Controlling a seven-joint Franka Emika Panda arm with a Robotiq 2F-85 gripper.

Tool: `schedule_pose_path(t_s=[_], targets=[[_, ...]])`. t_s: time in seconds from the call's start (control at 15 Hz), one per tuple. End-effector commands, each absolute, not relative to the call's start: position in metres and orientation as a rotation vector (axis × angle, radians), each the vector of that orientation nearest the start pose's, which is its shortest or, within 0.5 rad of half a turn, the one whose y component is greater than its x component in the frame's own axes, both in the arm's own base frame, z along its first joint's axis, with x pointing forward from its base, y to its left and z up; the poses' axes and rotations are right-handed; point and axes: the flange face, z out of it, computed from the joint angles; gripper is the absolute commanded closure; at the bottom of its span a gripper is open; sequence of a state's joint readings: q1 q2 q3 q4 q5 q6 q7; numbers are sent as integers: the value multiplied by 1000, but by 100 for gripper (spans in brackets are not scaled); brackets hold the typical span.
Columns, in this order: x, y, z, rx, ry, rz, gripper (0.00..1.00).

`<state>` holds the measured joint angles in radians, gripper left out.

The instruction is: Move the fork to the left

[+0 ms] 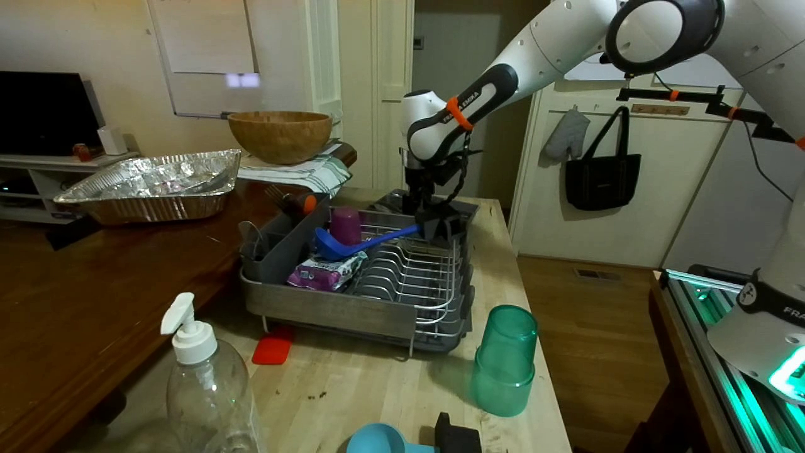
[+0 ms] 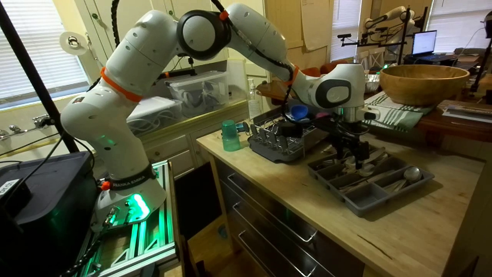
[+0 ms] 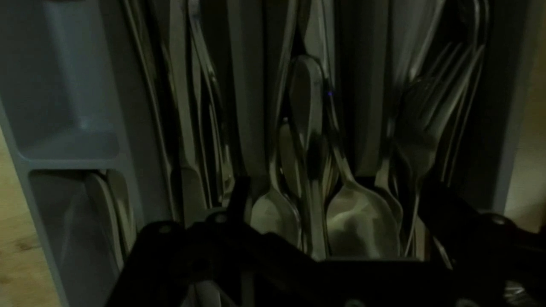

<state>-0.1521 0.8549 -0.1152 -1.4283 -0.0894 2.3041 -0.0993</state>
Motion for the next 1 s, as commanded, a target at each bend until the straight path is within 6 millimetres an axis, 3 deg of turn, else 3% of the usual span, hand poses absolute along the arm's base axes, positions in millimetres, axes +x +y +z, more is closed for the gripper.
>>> schedule_pose_path(t_s=[0.0,0.33,0.67,0.93], targets=[[718,-176,177,-3283,108,53,0],[720,-167,179,-3288,119,159,0],[706,-181,177,-3352,233,404,0],[702,-183,176,-3372,255,486,0]])
